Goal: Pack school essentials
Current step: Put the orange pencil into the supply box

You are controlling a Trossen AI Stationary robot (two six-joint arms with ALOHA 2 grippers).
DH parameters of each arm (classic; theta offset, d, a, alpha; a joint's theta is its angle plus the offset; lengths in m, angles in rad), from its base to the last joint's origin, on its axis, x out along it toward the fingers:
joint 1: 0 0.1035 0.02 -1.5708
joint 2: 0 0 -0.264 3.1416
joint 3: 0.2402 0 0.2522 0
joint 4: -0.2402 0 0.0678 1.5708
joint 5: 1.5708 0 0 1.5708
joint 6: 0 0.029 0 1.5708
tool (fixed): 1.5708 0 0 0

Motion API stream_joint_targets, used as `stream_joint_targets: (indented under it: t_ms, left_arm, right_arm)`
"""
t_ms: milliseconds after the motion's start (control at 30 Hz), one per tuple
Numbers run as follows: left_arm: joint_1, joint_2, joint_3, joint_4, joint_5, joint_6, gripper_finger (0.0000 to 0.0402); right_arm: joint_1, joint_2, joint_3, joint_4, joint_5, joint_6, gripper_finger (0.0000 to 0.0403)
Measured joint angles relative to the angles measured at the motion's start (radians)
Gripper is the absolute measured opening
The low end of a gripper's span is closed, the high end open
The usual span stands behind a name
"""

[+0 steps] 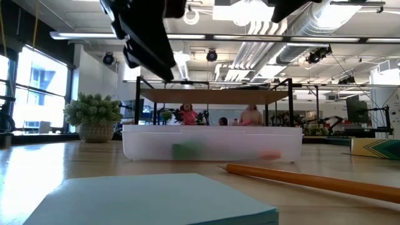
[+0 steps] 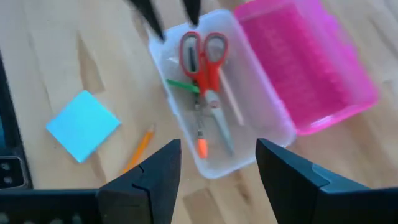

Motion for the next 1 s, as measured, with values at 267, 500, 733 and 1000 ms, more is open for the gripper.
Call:
stream_joint_targets:
  t_ms: [267,500,733,1000]
  left_arm:
    - [-0.06,-0.124,0.0,-0.122,-0.147,-0.019,0.0161]
    - [-0.183,-0.143,-0.014,-0.191,-0.299,-0.165,0.0162]
    - [-0.269,-0.141,-0.093,-0.189,-0.318,-0.362,0.0157]
    - [-0.313,-0.141,-0.135,-0.151,-0.321,-0.473,0.0157]
  right_arm:
    - [0.069,0.11,0.0,0.068,0.015,0.134,0.0197]
    - [0.107,0.196,0.0,0.1,-0.011,0.216,0.0197]
    - [0.14,0.276,0.0,0.165,-0.052,0.25,0.0197]
    - [0.155,0.343,0.0,0.242,-0.083,0.288,0.0197]
